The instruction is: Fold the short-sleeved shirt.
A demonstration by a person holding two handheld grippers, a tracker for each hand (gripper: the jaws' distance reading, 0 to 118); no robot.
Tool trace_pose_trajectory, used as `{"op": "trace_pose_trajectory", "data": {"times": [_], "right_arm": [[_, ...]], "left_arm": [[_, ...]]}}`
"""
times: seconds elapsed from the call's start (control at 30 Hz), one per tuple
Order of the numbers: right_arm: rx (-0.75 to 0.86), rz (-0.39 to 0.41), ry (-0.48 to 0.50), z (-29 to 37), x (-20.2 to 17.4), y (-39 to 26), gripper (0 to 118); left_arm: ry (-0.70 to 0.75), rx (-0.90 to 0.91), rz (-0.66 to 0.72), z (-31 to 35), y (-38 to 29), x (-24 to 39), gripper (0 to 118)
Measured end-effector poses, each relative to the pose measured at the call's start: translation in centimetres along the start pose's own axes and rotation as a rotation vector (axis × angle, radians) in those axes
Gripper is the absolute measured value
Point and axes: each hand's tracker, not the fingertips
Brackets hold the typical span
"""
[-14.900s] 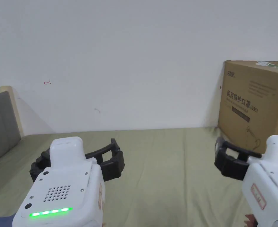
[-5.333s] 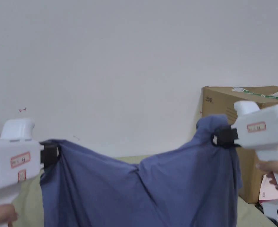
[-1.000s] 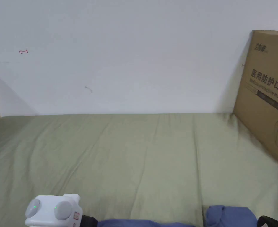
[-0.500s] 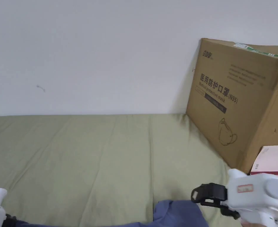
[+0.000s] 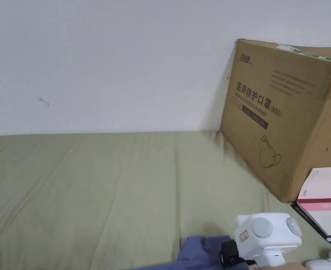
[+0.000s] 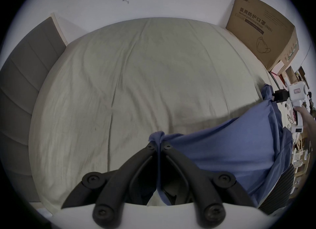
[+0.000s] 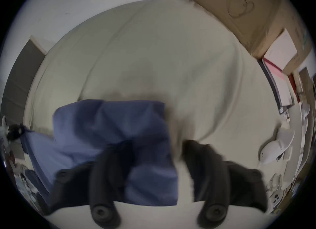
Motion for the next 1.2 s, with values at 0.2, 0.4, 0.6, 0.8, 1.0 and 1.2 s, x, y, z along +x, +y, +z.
{"op": "trace_pose_trajectory", "data": {"times": [0.2,0.4,0.6,0.8,1.0,1.2], "right_arm": [[0.095,-0.001,0.148,4.1,-0.5,-1.5,0],[0.414,-0.074,0.294,16.8,1.5,-4.3,0],[0.616,-0.044,0.305,29.2,2.4,-5.5,0],[0.757,0.017,0.277,38.8,2.0,-4.2,0],[0.816,0.068,0.196,44.1,0.4,0.1,0],[0.848,0.108,0.103,46.2,-1.0,6.3,0]], "left_arm": [[0.015,0.153,0.038,2.9,-0.8,0.7,1],[-0.031,0.379,0.029,11.1,-1.0,2.2,1],[-0.048,0.545,0.024,21.0,1.0,2.7,1],[-0.038,0.662,0.029,29.0,4.0,2.2,1],[0.009,0.698,-0.011,33.0,8.1,2.8,1],[0.046,0.713,-0.001,34.2,13.2,2.8,1]]}}
